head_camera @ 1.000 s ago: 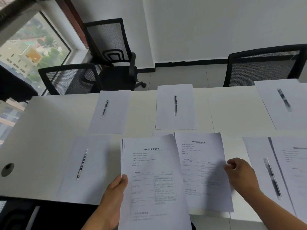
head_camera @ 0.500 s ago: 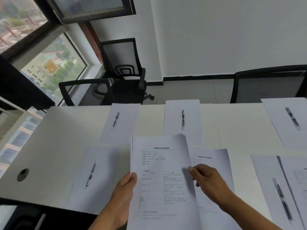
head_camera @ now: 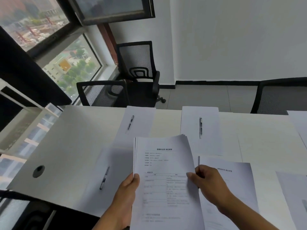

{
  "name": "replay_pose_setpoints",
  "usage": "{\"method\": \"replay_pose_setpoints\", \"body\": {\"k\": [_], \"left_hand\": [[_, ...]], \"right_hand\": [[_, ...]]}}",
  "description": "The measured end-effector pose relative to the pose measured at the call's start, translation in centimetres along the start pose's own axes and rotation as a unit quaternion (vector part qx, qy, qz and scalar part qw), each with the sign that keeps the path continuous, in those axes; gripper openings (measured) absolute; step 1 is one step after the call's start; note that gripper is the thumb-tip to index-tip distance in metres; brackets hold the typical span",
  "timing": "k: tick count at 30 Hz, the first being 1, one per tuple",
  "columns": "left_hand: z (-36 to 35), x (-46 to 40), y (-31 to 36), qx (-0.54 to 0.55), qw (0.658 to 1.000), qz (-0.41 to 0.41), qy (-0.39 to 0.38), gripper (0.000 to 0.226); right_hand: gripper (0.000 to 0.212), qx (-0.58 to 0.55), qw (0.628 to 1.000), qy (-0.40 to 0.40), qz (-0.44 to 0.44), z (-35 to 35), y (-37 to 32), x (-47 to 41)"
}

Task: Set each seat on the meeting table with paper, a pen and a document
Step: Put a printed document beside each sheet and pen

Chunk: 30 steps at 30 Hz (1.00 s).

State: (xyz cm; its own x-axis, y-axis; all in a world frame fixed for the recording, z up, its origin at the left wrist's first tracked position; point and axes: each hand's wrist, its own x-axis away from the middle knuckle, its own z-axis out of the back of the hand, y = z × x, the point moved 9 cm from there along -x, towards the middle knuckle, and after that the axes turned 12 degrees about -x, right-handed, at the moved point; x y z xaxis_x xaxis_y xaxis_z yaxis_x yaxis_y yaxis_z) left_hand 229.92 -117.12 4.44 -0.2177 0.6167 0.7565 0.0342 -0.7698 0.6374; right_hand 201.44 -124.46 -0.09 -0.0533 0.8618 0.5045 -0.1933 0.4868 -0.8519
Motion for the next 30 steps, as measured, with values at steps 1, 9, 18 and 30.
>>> {"method": "replay_pose_setpoints", "body": {"k": [1, 9, 18, 30], "left_hand": [[0.5, -0.3, 0.1, -0.004, 1.0, 0.0, -0.001, 0.034], [7.4, -4.5, 0.0, 0.004, 1.0, 0.017, -0.018, 0.033], [15.8, -9.9, -1.6, 0.005, 0.997, 0.052, -0.058, 0.033], [23.5, -13.7, -4.0, 0.022, 0.995, 0.059, -0.079, 0.034]], "right_hand": [[0.043, 0.004, 1.0, -0.001, -0.003, -0.5, 0.0, -0.1], [0.041, 0.017, 1.0, 0.005, -0.018, -8.0, -1.2, -1.7], [0.042, -0.004, 0.997, 0.037, -0.072, -17.2, 0.3, -2.5], [0.038, -0.012, 0.994, 0.036, -0.1, -25.9, 0.4, -3.3]]}}
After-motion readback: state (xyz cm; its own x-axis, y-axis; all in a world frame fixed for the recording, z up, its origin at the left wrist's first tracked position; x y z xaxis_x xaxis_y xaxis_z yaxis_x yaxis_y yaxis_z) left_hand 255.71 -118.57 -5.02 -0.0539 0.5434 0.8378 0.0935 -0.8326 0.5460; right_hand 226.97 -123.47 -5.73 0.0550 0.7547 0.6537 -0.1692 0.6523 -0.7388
